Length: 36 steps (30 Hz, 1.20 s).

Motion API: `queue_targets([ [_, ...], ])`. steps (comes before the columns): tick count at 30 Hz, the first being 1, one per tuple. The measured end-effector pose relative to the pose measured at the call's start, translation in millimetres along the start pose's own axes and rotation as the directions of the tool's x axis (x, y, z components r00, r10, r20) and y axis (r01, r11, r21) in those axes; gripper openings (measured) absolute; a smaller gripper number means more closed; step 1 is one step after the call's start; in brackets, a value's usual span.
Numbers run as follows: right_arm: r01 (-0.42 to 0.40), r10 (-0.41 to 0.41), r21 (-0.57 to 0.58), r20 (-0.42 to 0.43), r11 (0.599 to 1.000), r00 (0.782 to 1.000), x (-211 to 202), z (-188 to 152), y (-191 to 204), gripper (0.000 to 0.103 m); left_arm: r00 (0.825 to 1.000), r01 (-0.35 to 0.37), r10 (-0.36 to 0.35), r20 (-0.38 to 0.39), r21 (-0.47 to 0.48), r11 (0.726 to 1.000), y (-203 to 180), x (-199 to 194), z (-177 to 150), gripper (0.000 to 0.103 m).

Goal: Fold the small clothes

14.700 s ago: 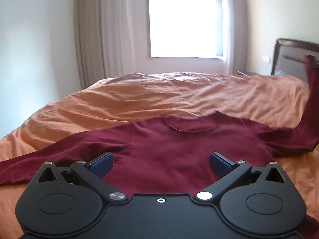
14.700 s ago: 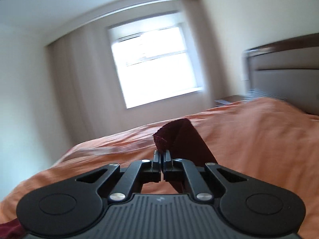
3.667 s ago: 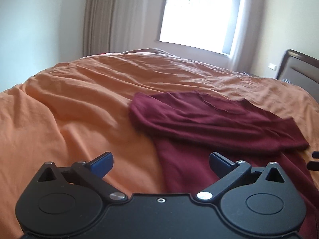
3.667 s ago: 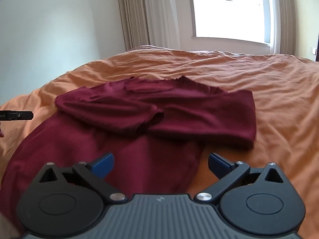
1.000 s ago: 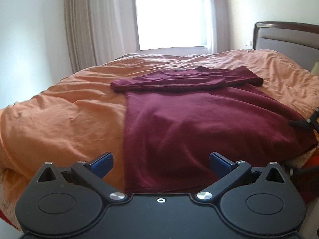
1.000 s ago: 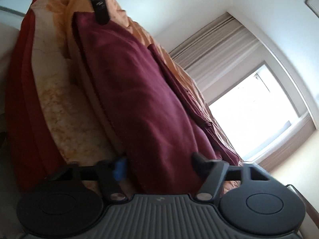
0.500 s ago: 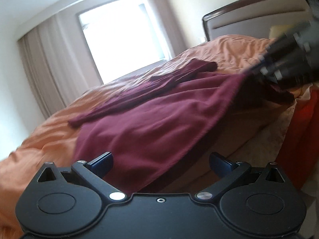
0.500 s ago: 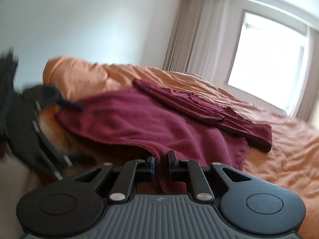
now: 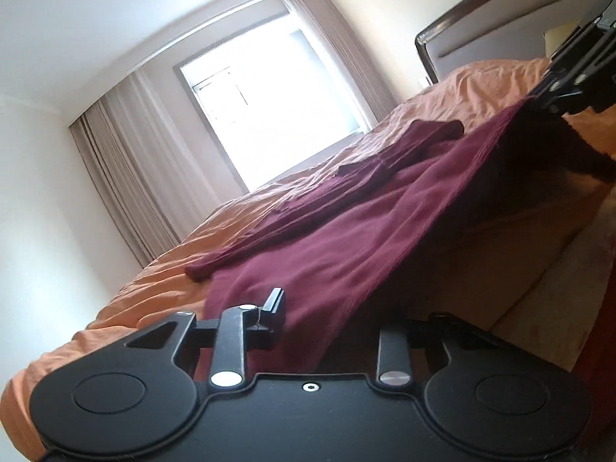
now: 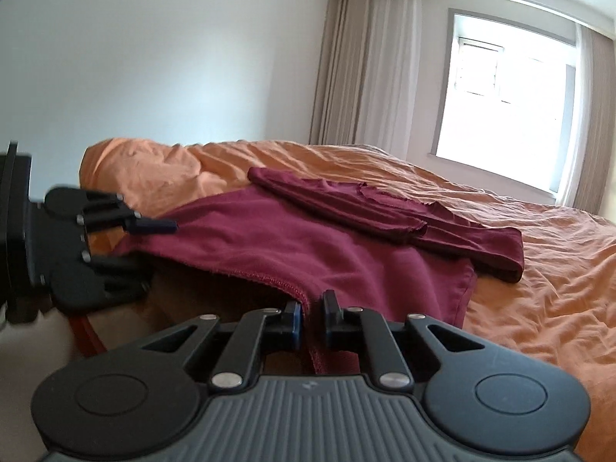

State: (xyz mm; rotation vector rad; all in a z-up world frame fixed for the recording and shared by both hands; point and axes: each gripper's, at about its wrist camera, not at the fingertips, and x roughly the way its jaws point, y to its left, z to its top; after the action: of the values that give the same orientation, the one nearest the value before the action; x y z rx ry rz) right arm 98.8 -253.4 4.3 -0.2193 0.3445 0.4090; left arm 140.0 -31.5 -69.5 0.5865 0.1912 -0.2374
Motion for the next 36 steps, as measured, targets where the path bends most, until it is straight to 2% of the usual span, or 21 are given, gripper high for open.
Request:
queue_targets([
  [5,0.027,-0.029,-0.063,-0.040,0.998,0.999,2.7,-17.6,12.5,0.013,0.998,-0.045,0.049,-0.043,0.083,0.996,7.1,-2.5,-21.0,0.035],
  [7,0.039,-0.046,-0.101,-0.070,0.994,0.997,6.1,-27.0,19.1,0.014,0.998,-0.044,0.049,-0.041,0.096,0.994,11.4,-5.6,-24.4,0.021],
  [8,0.041,-0.052,-0.121,-0.086,0.992,0.995,8.3,-31.9,22.6,0.015,0.998,-0.038,0.043,-0.044,0.100,0.994,13.7,-7.6,-23.6,0.006],
  [11,0.054,-0.078,-0.196,-0.115,0.979,0.990,13.3,-44.9,34.0,0.026,0.999,-0.022,0.025,-0.039,0.068,0.997,24.2,-10.2,-17.2,0.005],
  [14,0.071,-0.103,-0.273,-0.105,0.959,0.989,14.2,-53.3,47.6,0.033,1.000,-0.016,0.016,-0.021,0.035,0.999,35.6,-13.5,-6.7,0.005],
  [16,0.087,-0.121,-0.312,-0.094,0.946,0.988,15.3,-56.4,55.0,0.042,1.000,-0.014,0.014,-0.011,0.026,1.000,36.5,-18.1,2.6,0.005],
  [18,0.126,-0.165,-0.365,-0.076,0.922,0.983,17.9,-61.3,62.0,0.047,1.000,-0.011,0.012,-0.004,0.017,1.000,40.4,-20.5,11.7,0.005],
  [24,0.222,-0.271,-0.485,-0.034,0.846,0.962,25.6,-78.3,72.6,0.047,1.000,0.012,-0.013,-0.006,-0.067,0.998,57.2,-21.3,34.1,0.005],
  [26,0.263,-0.308,-0.495,-0.009,0.828,0.951,24.3,-81.7,72.5,0.041,1.000,0.012,-0.012,-0.008,-0.086,0.996,61.0,-22.9,37.7,0.005],
  [28,0.312,-0.346,-0.494,0.023,0.812,0.938,20.9,-83.2,70.4,0.023,1.000,0.000,0.000,-0.009,-0.086,0.996,61.5,-23.3,39.7,0.005],
  [29,0.328,-0.356,-0.485,0.037,0.811,0.934,18.2,-83.1,68.4,0.021,1.000,-0.004,0.003,-0.011,-0.086,0.996,61.5,-24.0,39.4,0.005],
  [31,0.358,-0.369,-0.445,0.066,0.821,0.927,9.6,-80.9,63.8,0.009,1.000,-0.012,0.010,-0.018,-0.091,0.996,60.7,-25.7,37.9,0.005],
  [36,0.431,-0.405,-0.354,0.148,0.830,0.902,-18.9,-74.6,55.6,0.006,0.999,-0.014,0.010,-0.036,-0.107,0.994,54.7,-36.4,30.3,0.004],
])
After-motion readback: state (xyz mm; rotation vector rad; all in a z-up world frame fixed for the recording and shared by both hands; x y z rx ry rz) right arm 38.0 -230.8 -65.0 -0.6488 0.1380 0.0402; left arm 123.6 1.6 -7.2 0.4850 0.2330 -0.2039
